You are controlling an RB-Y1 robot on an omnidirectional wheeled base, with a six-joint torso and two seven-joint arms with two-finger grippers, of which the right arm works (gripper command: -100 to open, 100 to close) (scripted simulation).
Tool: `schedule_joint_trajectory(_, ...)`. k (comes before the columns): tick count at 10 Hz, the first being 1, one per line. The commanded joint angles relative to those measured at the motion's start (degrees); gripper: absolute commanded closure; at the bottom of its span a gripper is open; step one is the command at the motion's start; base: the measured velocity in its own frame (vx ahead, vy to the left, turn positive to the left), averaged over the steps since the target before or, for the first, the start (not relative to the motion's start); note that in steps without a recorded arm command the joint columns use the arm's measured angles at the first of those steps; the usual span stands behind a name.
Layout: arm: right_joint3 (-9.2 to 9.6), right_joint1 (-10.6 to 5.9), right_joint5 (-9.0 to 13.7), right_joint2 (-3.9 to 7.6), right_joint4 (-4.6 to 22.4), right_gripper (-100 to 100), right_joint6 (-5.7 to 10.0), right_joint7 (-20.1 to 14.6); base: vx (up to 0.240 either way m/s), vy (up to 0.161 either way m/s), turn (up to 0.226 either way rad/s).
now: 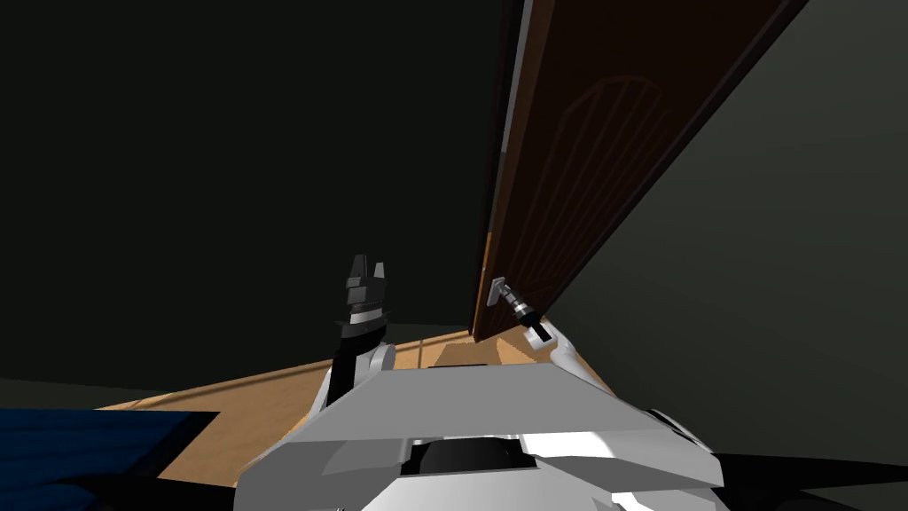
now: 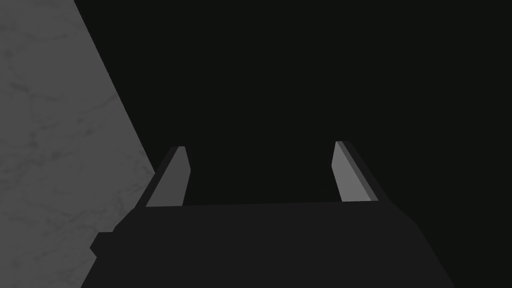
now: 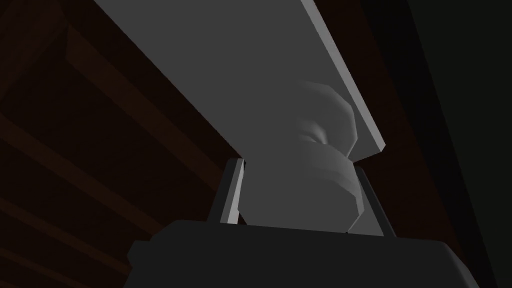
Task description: Pull the door open
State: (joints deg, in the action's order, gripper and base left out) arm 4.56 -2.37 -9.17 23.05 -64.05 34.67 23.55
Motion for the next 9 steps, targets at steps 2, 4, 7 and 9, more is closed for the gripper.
schedule_joint_trajectory(2,0.54,-0.5,4.0,-0.45,-0.3,100,0.07,-3.6,-0.095,-0.086,0.126)
schedule_joint_trajectory(4,1.01,-0.82,7.2,-0.73,-0.3,100,-0.16,-6.5,-0.098,-0.072,0.117)
schedule_joint_trajectory(7,1.74,-1.31,12.2,-1.16,-0.2,100,-0.5,-10.9,-0.09,-0.088,0.139)
schedule_joint_trajectory(9,2.25,-1.65,15.7,-1.46,-0.1,100,-0.74,-14.1,-0.101,-0.079,0.134)
